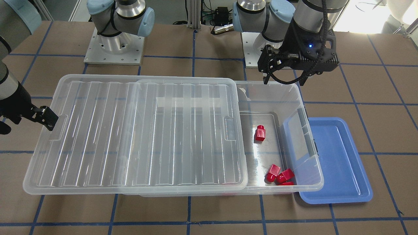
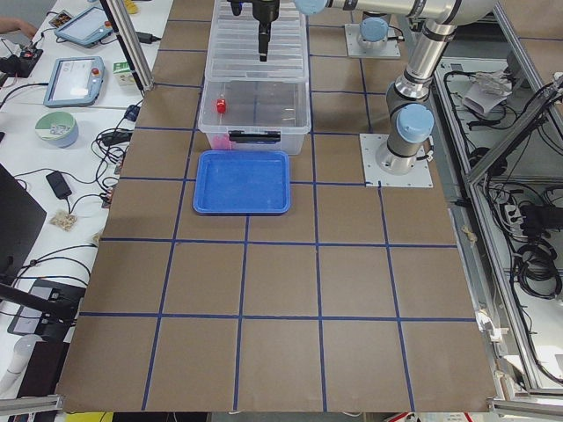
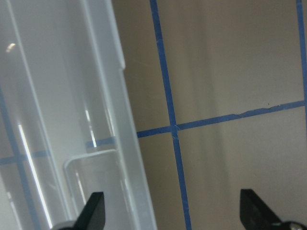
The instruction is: Place red block in blue tray from box
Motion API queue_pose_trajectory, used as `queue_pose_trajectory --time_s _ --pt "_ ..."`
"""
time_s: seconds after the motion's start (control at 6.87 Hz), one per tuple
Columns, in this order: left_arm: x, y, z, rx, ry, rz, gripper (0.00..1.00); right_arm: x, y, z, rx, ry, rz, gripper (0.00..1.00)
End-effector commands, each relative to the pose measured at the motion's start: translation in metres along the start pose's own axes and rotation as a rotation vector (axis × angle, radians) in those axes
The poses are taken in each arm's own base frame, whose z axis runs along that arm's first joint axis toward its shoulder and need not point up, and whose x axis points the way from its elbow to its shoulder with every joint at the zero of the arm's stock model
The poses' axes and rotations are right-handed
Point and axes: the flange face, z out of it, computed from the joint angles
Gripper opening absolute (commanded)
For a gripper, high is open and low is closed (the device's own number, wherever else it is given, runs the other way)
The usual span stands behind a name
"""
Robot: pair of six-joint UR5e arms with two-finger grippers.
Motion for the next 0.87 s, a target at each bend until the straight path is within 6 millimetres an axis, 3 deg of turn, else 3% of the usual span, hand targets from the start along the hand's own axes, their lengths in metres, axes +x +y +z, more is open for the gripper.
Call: queue_pose_trajectory --time_s 0.0,0.29,0.58,0.73 --pt "-0.001 0.002 0.002 -0.005 -0.01 0.003 1.0 -0.066 0.013 -0.081 0.097 -0.124 -0.081 1.0" --pt "-0.009 0.001 0.035 -0.066 -0.004 0.021 1.0 -0.131 0.055 -0.141 0.176 -0.149 -0.169 1.0" --pt "-0.02 -0.017 0.141 -0.097 0.007 0.001 1.0 -0.147 0.071 -0.142 0.111 -0.147 -0.171 1.0" --pt "-0.023 -0.016 0.17 -0.136 0.006 -0.026 1.0 -0.145 0.071 -0.153 0.077 -0.138 -0.171 1.0"
